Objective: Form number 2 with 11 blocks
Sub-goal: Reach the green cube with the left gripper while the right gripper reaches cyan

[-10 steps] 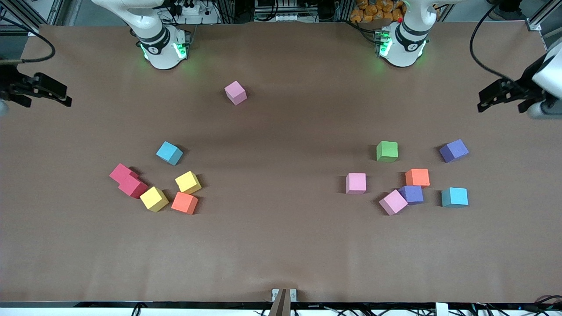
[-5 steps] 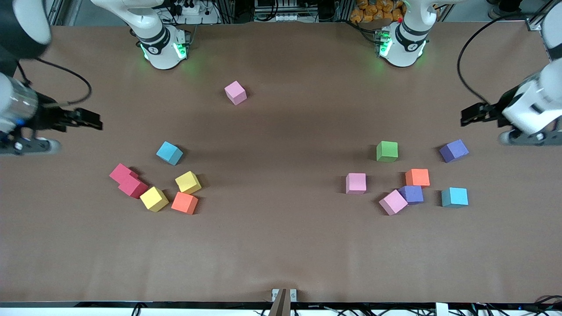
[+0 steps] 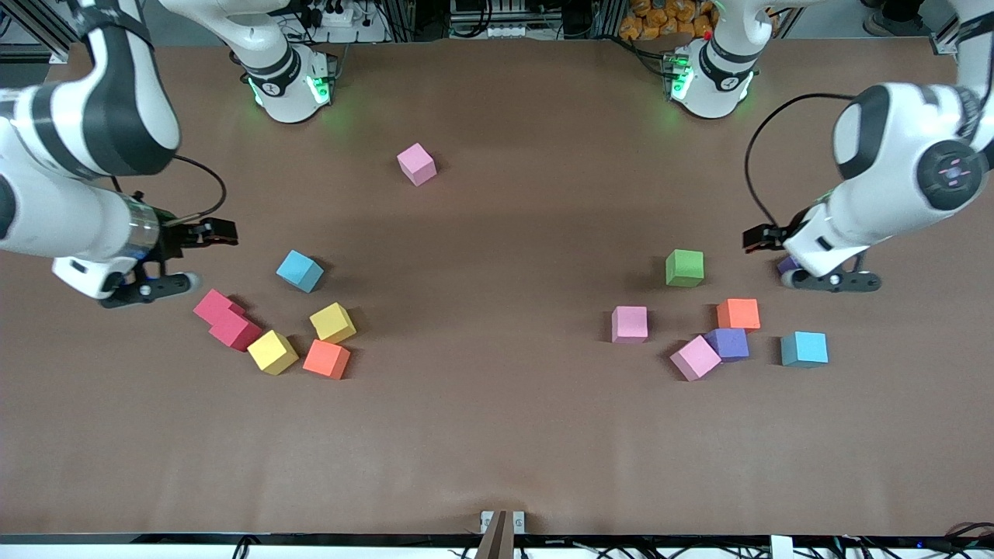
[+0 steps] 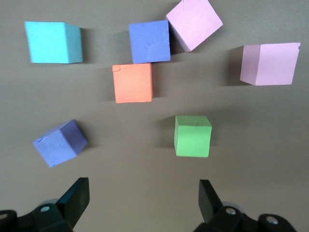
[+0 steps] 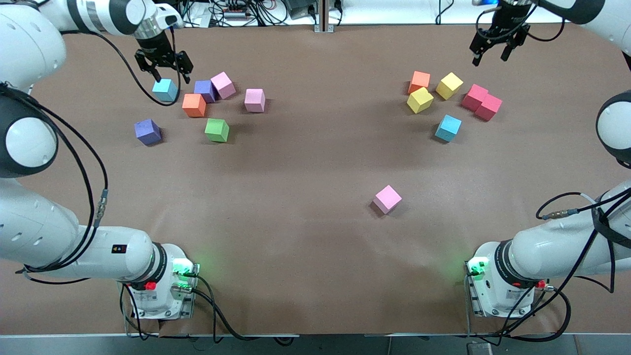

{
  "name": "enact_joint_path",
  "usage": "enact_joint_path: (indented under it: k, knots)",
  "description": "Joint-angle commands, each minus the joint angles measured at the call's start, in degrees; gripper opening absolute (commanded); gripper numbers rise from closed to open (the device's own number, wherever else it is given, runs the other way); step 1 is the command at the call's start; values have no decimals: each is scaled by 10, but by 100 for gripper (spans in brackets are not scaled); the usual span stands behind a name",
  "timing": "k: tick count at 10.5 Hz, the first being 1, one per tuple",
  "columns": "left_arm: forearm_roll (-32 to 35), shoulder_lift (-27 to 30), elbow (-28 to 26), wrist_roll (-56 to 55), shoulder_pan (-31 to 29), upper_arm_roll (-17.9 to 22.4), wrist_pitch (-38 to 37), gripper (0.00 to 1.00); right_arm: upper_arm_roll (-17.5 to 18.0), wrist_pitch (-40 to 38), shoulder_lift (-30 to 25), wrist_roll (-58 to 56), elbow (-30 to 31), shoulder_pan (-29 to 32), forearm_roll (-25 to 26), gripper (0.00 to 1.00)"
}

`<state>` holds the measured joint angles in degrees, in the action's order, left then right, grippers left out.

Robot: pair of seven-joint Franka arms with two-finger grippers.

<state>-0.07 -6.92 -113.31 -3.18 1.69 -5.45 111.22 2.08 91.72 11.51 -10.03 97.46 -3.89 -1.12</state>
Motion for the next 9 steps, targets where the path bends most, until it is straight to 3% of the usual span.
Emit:
enact_joint_path:
  k: [1,5,9]
  knots:
    - [-12,-31,-27,-5,-2,-10,65,100,0,62,-13,-61,62,-23,0,100]
    - [-13,-112,-23,-10,19,-16,137,100,0,169,-14,-144,151,-48,1,100]
    - [-13,-117,-32,-40,26,-17,137,100,-1,239,5,-193,182,-56,1,100]
